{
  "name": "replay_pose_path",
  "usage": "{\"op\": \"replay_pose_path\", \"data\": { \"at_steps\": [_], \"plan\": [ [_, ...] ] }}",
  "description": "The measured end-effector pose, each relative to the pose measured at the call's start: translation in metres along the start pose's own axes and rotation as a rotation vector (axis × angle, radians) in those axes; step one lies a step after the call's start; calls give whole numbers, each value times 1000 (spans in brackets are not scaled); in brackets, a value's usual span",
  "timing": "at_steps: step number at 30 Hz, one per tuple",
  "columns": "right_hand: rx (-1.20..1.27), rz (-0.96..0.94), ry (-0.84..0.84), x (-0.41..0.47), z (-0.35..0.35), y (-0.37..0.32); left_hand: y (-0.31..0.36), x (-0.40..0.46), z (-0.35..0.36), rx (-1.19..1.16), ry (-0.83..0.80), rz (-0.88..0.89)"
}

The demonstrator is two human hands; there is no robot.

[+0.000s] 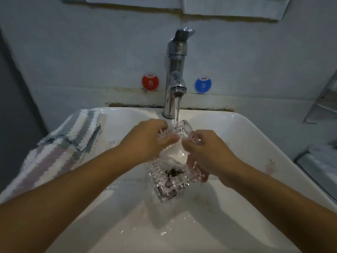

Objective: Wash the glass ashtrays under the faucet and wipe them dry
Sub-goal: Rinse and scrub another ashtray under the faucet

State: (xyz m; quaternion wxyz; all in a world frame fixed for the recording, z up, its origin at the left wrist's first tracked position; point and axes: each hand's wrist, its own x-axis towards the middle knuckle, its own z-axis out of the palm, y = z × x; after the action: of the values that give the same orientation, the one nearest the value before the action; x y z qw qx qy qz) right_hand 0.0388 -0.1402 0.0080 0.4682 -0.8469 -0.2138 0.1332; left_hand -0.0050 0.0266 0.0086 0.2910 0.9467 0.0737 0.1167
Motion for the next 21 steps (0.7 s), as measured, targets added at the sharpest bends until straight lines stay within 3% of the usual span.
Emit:
{"op": "replay_pose_path", "data": {
  "at_steps": [6,13,16,21],
  "plan": [
    [114,43,-47,5,-4,-1,0,3,1,57,-72,46],
    [342,13,-56,6,-12,-9,-2,1,0,-224,-36,-224],
    [332,3,-6,8,-9,-9,-1,1,-1,-287,-29,-302],
    [411,-48,98,12,-9,-11,5,-1,10,-376,-166,-434]
  ]
}}
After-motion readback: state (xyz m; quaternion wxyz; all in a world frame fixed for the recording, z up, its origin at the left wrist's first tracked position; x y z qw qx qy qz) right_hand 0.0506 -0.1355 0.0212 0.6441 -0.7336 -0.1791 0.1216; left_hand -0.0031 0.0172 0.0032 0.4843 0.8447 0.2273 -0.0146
